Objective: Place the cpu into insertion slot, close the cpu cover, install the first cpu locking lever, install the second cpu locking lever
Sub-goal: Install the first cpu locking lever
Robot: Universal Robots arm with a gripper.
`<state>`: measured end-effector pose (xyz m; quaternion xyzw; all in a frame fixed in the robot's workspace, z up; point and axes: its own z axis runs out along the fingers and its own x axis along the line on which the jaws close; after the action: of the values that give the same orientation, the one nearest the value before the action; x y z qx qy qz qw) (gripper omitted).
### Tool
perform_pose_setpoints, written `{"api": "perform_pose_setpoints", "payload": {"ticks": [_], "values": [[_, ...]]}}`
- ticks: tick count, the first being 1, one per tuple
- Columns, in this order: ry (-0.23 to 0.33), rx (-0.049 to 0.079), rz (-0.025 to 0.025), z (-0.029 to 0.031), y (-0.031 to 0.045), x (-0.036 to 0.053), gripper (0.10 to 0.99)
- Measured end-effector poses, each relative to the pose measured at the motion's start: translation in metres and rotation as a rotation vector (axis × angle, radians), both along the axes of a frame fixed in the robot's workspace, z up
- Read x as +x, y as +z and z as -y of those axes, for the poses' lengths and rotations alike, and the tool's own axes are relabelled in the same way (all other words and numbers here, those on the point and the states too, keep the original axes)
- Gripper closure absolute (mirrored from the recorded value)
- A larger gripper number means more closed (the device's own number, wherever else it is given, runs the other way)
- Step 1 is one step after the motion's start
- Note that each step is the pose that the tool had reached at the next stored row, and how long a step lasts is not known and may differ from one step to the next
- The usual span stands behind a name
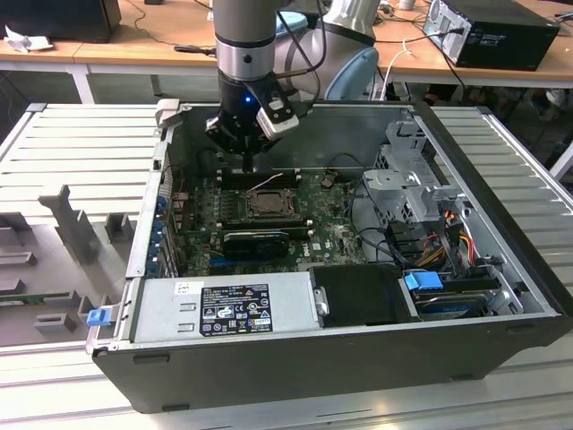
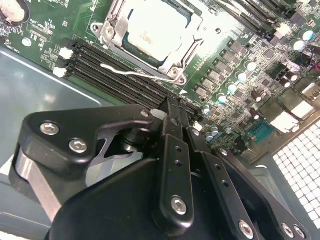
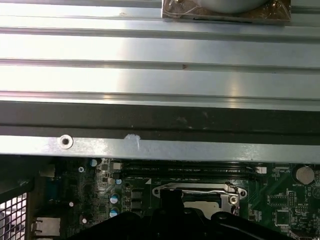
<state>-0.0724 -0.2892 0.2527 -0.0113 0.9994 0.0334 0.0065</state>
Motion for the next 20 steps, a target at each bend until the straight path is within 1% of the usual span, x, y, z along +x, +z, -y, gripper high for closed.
{"api": "perform_pose_setpoints", "payload": {"ticks": [1, 2, 3, 5, 9, 10, 13, 15, 20], "values": [[0.0, 0.016, 0.0001, 0.0, 0.0, 0.0, 0.98], [0.002, 0.045, 0.0, 0.0, 0.0, 0.0, 0.98], [0.004, 0.065, 0.0001, 0.0, -0.0003, 0.0, 0.98], [0.007, 0.064, 0.0011, 0.0, -0.0031, 0.0015, 0.98], [0.008, 0.06, 0.0011, 0.0004, -0.008, 0.0068, 0.98], [0.008, 0.059, 0.0011, 0.0017, -0.01, 0.0085, 0.98], [0.008, 0.059, 0.0012, 0.0048, -0.0129, 0.0123, 0.98], [0.008, 0.059, 0.001, 0.0052, -0.0141, 0.0161, 0.98], [0.008, 0.059, 0.0011, 0.0055, -0.0157, 0.0213, 0.98]]}}
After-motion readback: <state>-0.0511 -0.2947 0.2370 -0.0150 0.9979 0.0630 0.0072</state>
